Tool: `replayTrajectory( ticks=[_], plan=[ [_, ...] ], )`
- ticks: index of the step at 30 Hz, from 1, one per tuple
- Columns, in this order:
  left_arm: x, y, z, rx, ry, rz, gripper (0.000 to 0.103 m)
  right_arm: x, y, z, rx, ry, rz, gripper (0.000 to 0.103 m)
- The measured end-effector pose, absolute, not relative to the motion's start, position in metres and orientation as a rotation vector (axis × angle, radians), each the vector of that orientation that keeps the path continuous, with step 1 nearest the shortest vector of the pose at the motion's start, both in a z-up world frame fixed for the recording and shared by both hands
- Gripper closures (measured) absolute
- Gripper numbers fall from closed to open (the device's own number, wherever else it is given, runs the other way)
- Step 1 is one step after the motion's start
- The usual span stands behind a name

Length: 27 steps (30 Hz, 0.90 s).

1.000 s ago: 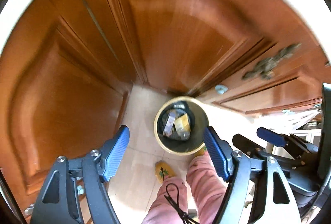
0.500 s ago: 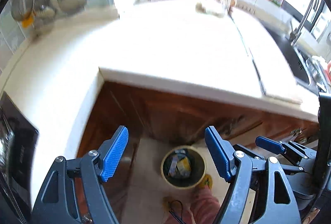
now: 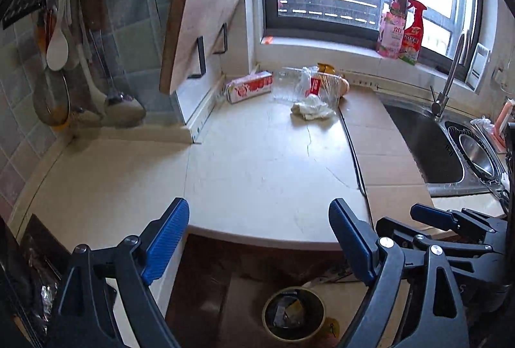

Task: Collect trash
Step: 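Raise both tools back up toward the counter, then grasp the crumpled white wrapper with the right tool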

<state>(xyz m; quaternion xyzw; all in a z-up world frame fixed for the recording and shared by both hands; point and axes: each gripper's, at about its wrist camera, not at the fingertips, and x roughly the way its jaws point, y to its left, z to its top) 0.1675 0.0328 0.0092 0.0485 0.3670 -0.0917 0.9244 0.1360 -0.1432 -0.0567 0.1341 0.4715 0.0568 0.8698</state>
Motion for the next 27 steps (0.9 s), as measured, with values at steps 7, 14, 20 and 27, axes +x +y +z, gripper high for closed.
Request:
replayTrajectory(
  ticks=[7, 14, 20, 27],
  plan=[
    [0.186, 0.024, 0.049, 0.131, 0.661, -0.172, 0.011, 0.164, -0.163, -0.005, 0.274, 0.89, 0.099, 0.041],
    [0.228, 0.01, 0.054, 0.087, 0.67, -0.155, 0.006, 0.211, -0.2, 0.009, 0.315, 0.863, 0.098, 0.041],
    [0.284, -0.008, 0.048, 0.069, 0.702, -0.093, 0.006, 0.274, -0.234, -0.004, 0.332, 0.883, 0.137, 0.041],
    [0.362, -0.038, 0.028, 0.075, 0.749, -0.026, 0.006, 0.359, -0.266, -0.047, 0.35, 0.959, 0.19, 0.038]
  ],
)
